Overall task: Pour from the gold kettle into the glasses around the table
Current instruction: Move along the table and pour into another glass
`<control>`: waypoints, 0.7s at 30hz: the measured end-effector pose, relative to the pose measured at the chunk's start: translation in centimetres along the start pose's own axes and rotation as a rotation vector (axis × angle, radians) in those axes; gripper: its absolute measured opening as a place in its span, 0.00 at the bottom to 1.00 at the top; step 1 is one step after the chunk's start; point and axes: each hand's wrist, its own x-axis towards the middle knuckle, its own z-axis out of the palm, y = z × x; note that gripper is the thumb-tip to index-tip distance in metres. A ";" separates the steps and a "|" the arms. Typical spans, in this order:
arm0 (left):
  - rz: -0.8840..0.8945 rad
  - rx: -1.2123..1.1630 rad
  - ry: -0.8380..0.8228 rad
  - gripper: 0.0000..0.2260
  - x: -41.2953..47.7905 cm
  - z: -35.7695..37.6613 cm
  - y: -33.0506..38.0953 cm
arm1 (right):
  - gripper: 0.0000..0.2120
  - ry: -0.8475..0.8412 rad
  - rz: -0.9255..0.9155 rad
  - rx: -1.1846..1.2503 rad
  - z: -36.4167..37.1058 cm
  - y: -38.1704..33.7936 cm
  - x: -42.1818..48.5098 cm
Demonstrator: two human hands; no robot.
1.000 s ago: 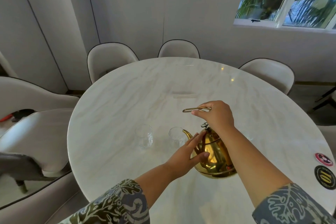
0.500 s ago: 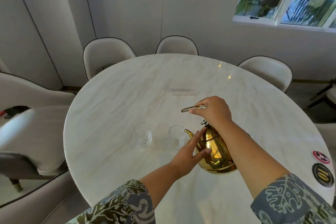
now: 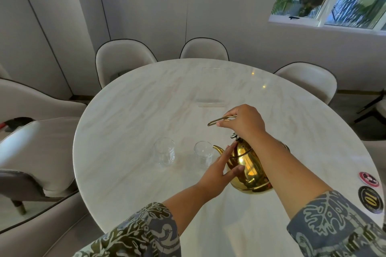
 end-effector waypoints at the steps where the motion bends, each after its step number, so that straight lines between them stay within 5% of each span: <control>1: -0.002 -0.008 0.000 0.30 0.0 0.0 0.1 | 0.17 0.001 -0.002 -0.002 0.0 -0.1 0.0; 21: -0.015 -0.084 0.024 0.27 -0.1 0.1 1.2 | 0.17 -0.047 -0.016 -0.057 -0.3 -0.9 0.8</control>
